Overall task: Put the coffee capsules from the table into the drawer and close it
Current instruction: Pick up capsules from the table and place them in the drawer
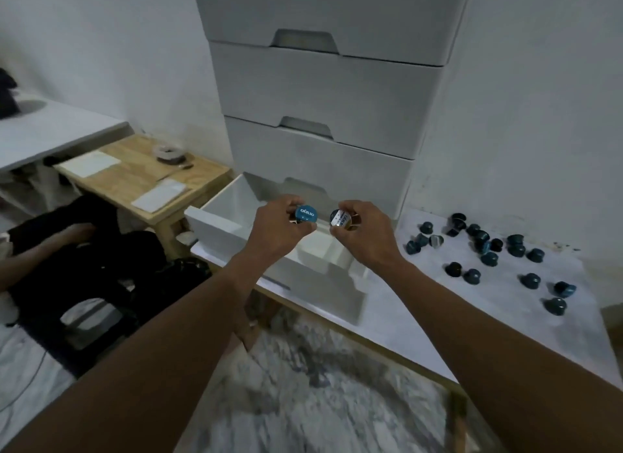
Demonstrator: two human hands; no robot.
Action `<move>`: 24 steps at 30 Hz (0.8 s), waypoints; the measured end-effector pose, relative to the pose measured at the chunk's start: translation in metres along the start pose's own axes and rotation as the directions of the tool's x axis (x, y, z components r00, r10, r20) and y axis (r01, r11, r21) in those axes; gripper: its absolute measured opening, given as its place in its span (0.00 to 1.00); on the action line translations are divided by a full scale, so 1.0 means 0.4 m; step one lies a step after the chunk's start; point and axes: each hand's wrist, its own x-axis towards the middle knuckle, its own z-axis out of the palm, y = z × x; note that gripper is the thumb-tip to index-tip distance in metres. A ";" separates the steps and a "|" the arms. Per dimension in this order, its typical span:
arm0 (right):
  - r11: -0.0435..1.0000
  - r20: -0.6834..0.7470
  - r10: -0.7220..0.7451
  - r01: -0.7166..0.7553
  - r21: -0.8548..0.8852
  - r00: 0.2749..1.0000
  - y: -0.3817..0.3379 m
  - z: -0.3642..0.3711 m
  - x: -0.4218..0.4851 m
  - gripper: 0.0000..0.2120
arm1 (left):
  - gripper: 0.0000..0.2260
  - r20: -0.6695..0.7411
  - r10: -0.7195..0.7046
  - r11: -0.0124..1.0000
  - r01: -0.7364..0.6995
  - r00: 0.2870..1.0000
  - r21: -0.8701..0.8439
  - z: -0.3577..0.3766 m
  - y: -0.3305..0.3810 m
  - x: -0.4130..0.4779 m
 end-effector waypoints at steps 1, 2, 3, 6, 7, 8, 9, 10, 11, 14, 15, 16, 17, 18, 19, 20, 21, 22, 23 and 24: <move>1.000 -0.004 0.013 -0.013 -0.004 1.000 -0.014 0.026 0.002 0.22 | 0.20 0.026 0.014 1.000 -0.014 1.000 0.017 -0.017 -0.022 0.012; 1.000 -0.008 0.027 -0.027 -0.002 1.000 -0.026 0.051 0.006 0.22 | 0.19 0.051 0.030 0.999 -0.032 0.998 0.039 -0.033 -0.043 0.024; 0.999 -0.014 0.040 -0.040 -0.005 0.999 -0.038 0.073 0.009 0.21 | 0.19 0.076 0.046 0.997 -0.051 0.996 0.065 -0.047 -0.063 0.038; 0.996 -0.016 0.084 -0.084 -0.008 0.996 -0.057 0.123 0.021 0.16 | 0.20 0.143 0.063 0.989 -0.081 0.988 0.124 -0.075 -0.118 0.079; 0.995 -0.018 0.096 -0.096 -0.014 0.995 -0.061 0.135 0.026 0.14 | 0.21 0.163 0.061 0.989 -0.082 0.985 0.127 -0.079 -0.135 0.095; 0.994 -0.022 0.109 -0.110 -0.018 0.994 -0.064 0.145 0.032 0.13 | 0.21 0.183 0.057 0.989 -0.081 0.981 0.124 -0.082 -0.149 0.111; 0.992 -0.026 0.122 -0.123 -0.018 0.992 -0.066 0.152 0.039 0.12 | 0.21 0.202 0.055 0.990 -0.080 0.978 0.116 -0.082 -0.163 0.127; 0.990 -0.027 0.137 -0.137 -0.022 0.990 -0.065 0.158 0.049 0.12 | 0.21 0.217 0.056 0.991 -0.080 0.975 0.106 -0.080 -0.174 0.144; 0.988 -0.020 0.150 -0.150 -0.034 0.989 -0.065 0.163 0.060 0.11 | 0.21 0.232 0.055 0.992 -0.081 0.971 0.100 -0.077 -0.184 0.162; 0.981 0.023 0.188 -0.186 -0.062 0.982 -0.044 0.184 0.104 0.10 | 0.19 0.290 0.054 0.991 -0.088 0.956 0.104 -0.062 -0.207 0.217; 0.977 0.034 0.202 -0.200 -0.070 0.979 -0.032 0.194 0.121 0.10 | 0.18 0.312 0.050 0.990 -0.089 0.949 0.110 -0.055 -0.216 0.238; 0.973 0.042 0.218 -0.215 -0.079 0.975 -0.017 0.204 0.140 0.10 | 0.18 0.334 0.044 0.990 -0.087 0.942 0.115 -0.048 -0.226 0.259; 0.969 0.049 0.235 -0.230 -0.089 0.971 -0.002 0.215 0.158 0.10 | 0.17 0.355 0.035 0.989 -0.082 0.934 0.119 -0.039 -0.236 0.282; 0.964 0.060 0.252 -0.246 -0.102 0.966 0.011 0.225 0.177 0.11 | 0.17 0.378 0.024 0.989 -0.077 0.925 0.126 -0.031 -0.247 0.306; 0.958 0.077 0.272 -0.262 -0.114 0.959 0.025 0.235 0.195 0.13 | 0.16 0.407 0.013 0.987 -0.077 0.914 0.143 -0.022 -0.257 0.329; 0.951 0.099 0.293 -0.280 -0.127 0.951 0.041 0.247 0.212 0.15 | 0.16 0.440 0.004 0.982 -0.087 0.898 0.168 -0.011 -0.268 0.351; 0.944 0.120 0.315 -0.297 -0.144 0.942 0.058 0.261 0.229 0.17 | 0.16 0.476 -0.007 0.975 -0.099 0.880 0.197 0.001 -0.280 0.372; 0.934 0.138 0.338 -0.315 -0.166 0.931 0.072 0.274 0.246 0.19 | 0.16 0.510 -0.019 0.969 -0.110 0.860 0.222 0.013 -0.289 0.392; 0.925 0.150 0.360 -0.331 -0.186 0.921 0.087 0.288 0.263 0.20 | 0.17 0.540 -0.030 0.963 -0.121 0.841 0.242 0.024 -0.299 0.411; 0.915 0.161 0.383 -0.349 -0.204 0.910 0.101 0.302 0.278 0.20 | 0.18 0.566 -0.036 0.958 -0.133 0.824 0.254 0.035 -0.309 0.427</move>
